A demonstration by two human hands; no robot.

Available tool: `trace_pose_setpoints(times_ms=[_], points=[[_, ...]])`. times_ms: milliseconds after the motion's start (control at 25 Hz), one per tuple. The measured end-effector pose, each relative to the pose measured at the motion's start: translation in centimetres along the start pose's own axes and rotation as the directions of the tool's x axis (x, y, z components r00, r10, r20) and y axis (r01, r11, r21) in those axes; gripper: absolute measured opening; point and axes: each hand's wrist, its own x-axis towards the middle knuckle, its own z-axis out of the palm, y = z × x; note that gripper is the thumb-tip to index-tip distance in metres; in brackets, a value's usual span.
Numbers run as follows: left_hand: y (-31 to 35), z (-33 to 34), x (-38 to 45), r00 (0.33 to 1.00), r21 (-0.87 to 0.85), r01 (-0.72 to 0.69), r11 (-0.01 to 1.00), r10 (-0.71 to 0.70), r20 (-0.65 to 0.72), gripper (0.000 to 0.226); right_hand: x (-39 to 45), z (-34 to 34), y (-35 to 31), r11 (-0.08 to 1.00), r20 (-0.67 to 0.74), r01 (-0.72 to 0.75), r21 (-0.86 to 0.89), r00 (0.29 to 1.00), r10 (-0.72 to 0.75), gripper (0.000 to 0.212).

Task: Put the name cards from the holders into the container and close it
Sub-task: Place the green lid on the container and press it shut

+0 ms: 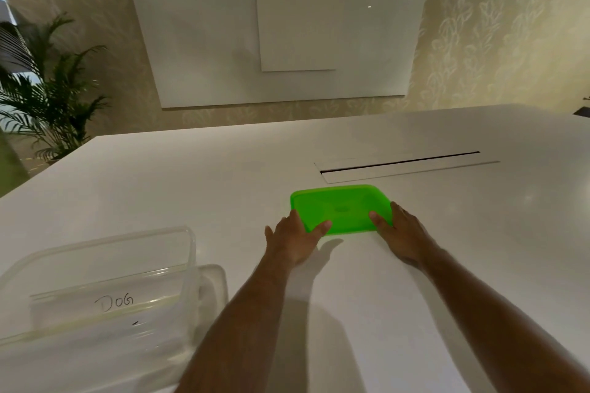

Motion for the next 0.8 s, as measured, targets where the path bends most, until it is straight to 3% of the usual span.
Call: trace_pose_setpoints(times_ms=[80,280,400,600,800], points=[[0.0,0.0,-0.3,1.000,-0.011,-0.008,1.000,0.008,-0.004,0.102,0.1,-0.2,0.0,0.997,0.003,-0.032,0.074,0.999,0.032,0.040],[-0.7,-0.6,-1.2,0.984,-0.053,-0.064,0.997,0.054,-0.172,0.072,-0.4,-1.0,0.3,0.995,-0.026,-0.067,0.068,0.997,0.069,0.053],[-0.4,-1.9,-1.7,0.953,0.027,-0.062,0.998,0.067,-0.296,0.046,-0.5,-1.4,0.4,0.996,-0.090,-0.026,0.088,0.995,0.034,0.047],[0.6,-5.8,-2.4,0.909,0.203,-0.078,0.976,0.153,-0.389,0.033,0.2,-4.3,-1.0,0.982,-0.294,0.143,0.123,0.950,-0.101,0.033],[1.5,-10.6,-2.3,0.926,-0.070,-0.238,0.969,0.205,-0.317,0.035,1.2,-7.6,-2.9,0.864,-0.379,0.208,0.458,0.925,-0.022,0.029]])
